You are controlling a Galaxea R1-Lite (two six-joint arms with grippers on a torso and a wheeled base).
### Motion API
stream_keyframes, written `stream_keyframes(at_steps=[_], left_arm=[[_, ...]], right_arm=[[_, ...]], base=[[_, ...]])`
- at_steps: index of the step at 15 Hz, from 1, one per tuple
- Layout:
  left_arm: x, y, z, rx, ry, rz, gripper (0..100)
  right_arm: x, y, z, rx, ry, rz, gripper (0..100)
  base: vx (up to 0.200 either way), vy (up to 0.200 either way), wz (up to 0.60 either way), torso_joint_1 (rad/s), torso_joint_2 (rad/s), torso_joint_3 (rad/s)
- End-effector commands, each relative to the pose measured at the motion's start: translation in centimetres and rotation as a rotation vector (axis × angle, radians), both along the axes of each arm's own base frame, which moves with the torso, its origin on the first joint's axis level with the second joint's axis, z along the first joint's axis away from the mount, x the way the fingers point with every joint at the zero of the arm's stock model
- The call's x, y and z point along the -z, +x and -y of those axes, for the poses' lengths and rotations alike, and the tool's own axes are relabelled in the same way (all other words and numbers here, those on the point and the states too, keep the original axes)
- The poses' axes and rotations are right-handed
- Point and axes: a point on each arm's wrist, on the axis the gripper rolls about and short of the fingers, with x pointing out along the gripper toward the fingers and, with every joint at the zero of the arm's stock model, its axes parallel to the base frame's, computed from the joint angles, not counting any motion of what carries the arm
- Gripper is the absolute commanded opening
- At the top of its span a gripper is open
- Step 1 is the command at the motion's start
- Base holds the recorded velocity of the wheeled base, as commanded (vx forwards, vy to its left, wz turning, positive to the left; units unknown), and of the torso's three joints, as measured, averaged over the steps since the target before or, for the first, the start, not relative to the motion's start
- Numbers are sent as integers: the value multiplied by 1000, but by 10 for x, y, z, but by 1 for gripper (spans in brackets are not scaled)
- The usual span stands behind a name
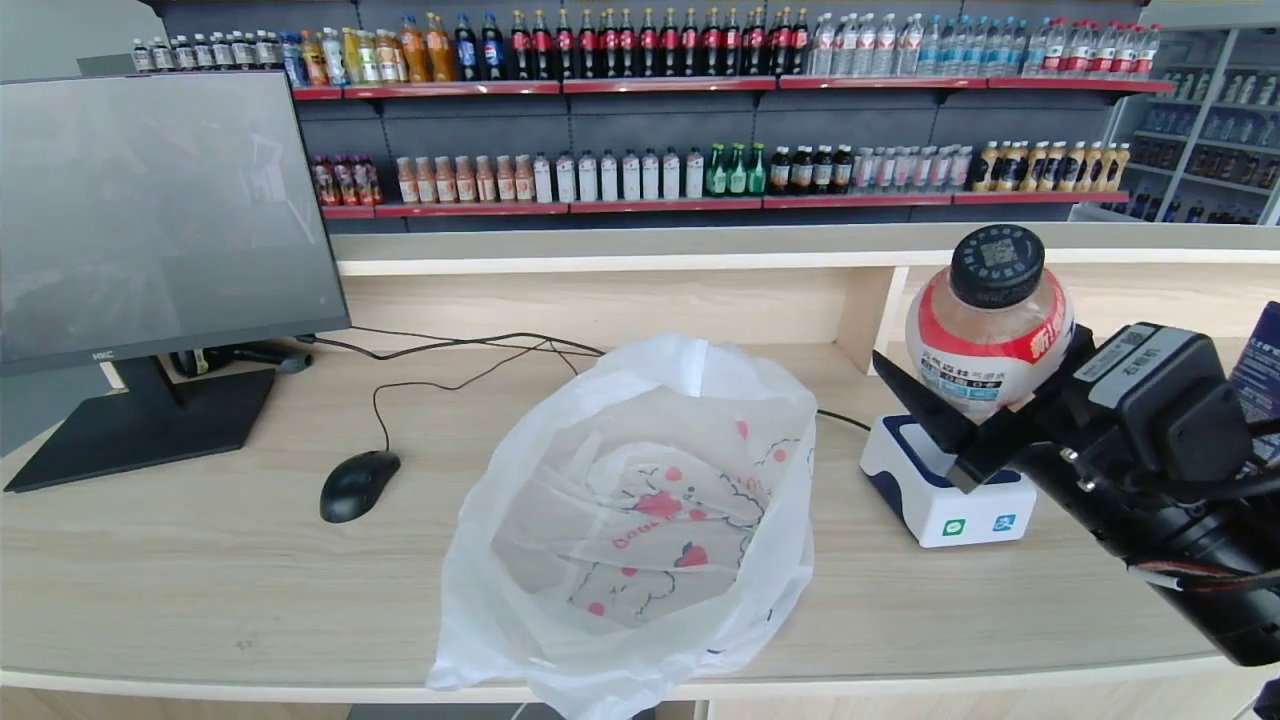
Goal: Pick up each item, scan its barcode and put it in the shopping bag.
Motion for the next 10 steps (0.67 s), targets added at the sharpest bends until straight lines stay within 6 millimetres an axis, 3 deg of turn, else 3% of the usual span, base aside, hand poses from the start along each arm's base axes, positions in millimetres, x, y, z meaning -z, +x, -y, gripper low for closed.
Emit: stream_keyframes(at_steps=[1, 4, 10], left_arm=[[0, 0, 0, 0, 0, 0, 100], [0, 0, 0, 0, 0, 0, 100], [0, 0, 0, 0, 0, 0, 100]], right_arm=[[-1, 6, 8, 13, -70, 47, 0], [-8, 19, 23, 18, -208, 173, 0], [-9, 30, 23, -26, -392, 327, 0]], base=[[0, 0, 0, 0, 0, 0], [0, 0, 0, 0, 0, 0], [0, 0, 0, 0, 0, 0]])
